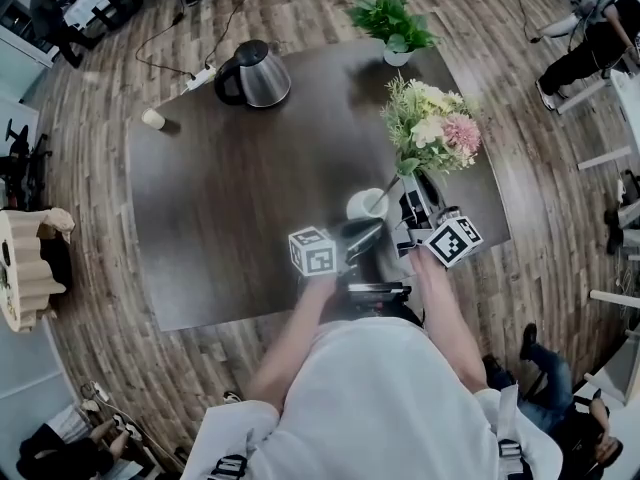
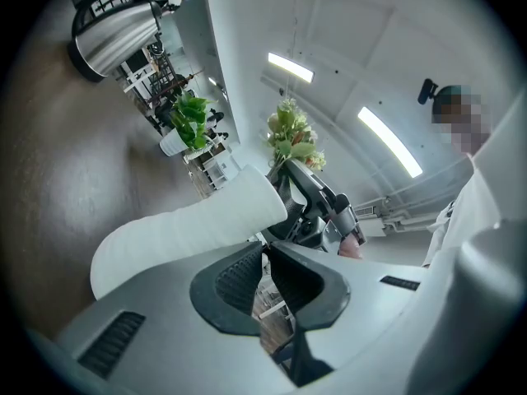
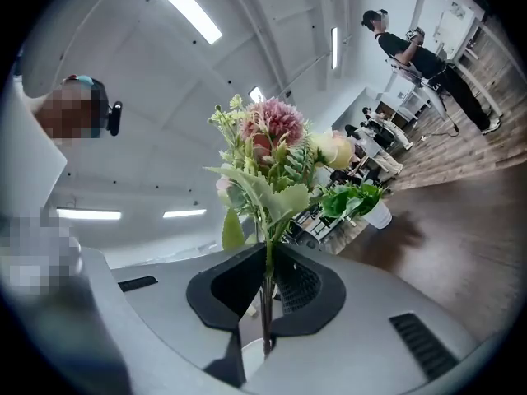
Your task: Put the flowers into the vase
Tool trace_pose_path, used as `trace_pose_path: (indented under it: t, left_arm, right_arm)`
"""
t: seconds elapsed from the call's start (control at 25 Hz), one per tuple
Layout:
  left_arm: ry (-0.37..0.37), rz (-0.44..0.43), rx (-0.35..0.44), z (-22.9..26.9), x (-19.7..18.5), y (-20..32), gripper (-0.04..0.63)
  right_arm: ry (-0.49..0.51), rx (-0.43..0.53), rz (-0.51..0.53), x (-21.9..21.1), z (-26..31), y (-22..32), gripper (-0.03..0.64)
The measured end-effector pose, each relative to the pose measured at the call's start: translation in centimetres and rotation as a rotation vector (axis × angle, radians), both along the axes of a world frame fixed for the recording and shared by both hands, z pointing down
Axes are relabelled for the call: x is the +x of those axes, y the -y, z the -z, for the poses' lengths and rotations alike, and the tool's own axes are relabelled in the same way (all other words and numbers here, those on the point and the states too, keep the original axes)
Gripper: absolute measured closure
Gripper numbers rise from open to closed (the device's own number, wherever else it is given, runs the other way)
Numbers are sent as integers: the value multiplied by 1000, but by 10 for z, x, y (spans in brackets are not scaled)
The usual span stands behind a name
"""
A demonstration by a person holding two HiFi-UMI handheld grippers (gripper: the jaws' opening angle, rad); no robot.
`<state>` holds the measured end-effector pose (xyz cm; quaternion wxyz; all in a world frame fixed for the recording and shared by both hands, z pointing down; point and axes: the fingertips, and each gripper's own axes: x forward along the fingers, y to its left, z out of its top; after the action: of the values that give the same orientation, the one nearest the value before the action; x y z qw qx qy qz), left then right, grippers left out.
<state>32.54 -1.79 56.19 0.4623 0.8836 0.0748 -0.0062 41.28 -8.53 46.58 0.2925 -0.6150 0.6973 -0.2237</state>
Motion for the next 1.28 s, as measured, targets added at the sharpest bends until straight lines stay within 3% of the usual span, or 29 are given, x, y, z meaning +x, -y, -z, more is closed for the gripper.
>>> trace_pose_path:
  t: [0.92,1.28]
  left_arm:
    - [0,2,-14,-3,3,4,580]
    - [-7,-7,-13,-2,3,0,580]
  right_arm:
    - [41,-85,167,-34,-25,-12,574]
    - [36,-112,223,-48,-29,-18,498]
